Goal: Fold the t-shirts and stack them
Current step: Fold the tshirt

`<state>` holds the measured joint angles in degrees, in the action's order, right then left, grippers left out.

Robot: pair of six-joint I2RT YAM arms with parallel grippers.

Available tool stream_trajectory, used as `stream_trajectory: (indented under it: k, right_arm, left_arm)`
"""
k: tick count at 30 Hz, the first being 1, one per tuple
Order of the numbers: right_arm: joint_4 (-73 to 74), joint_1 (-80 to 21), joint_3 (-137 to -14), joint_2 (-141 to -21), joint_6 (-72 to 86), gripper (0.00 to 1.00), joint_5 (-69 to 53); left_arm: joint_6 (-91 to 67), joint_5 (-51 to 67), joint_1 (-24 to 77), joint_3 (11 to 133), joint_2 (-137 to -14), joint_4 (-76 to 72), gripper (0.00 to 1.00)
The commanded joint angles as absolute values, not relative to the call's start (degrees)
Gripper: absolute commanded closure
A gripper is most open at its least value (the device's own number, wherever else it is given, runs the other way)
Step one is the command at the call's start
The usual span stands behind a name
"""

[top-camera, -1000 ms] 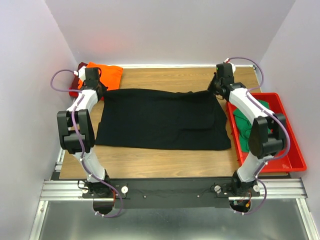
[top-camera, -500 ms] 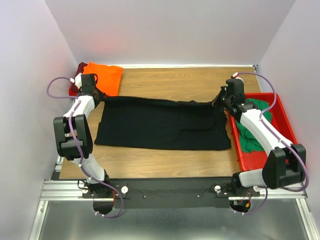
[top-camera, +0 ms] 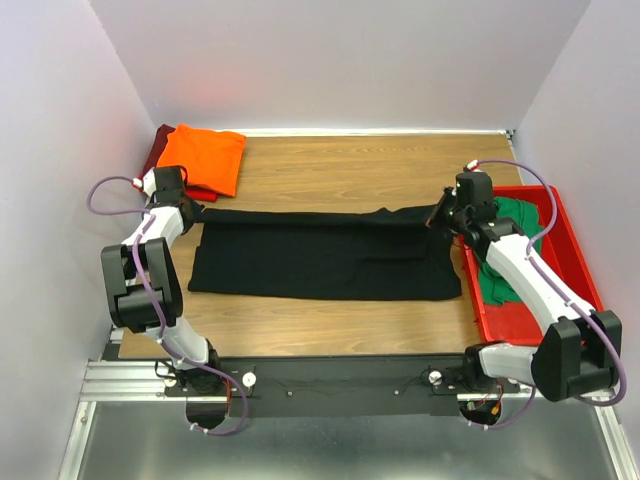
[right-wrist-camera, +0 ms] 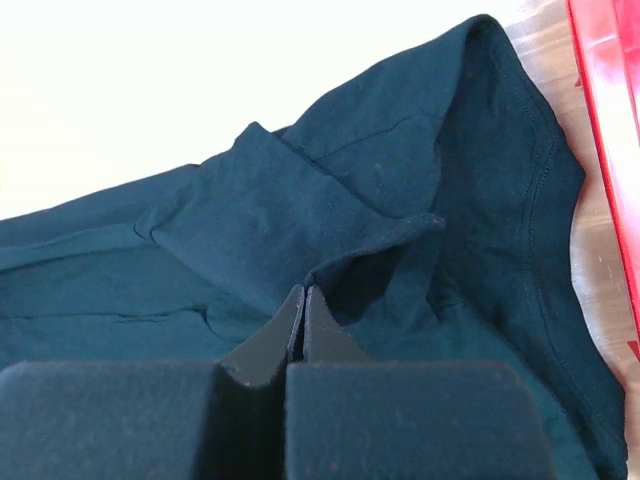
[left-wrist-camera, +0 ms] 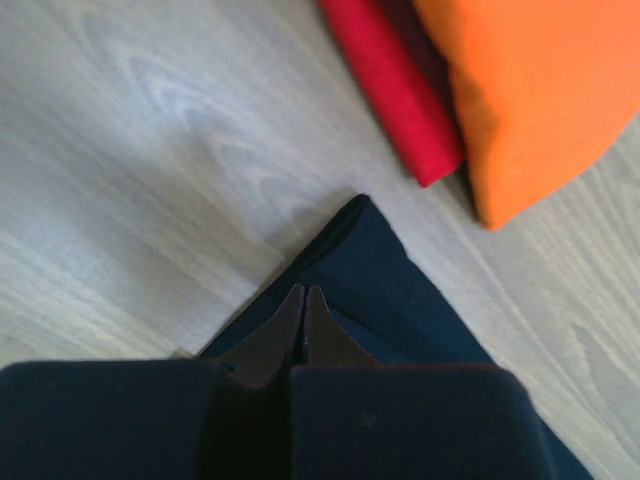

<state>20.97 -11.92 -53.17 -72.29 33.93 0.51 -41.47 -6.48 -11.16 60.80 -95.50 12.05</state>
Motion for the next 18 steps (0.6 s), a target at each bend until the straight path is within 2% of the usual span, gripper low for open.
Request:
stream_trajectory:
  k: [1,18]
  right_arm:
    - [23.64,-11.87,-52.47,-69.87,34.28,0.99,-0.26]
    - [24.61,-11.87,-45.79,-66.36,35.77,1.0,-1.76]
  left_arm:
    - [-41.22,-5.1,-11.87,59.59,-92.73,11.43,1.0]
    - [-41.66,-4.48,-12.57,54.67,-89.65,10.99,1.0]
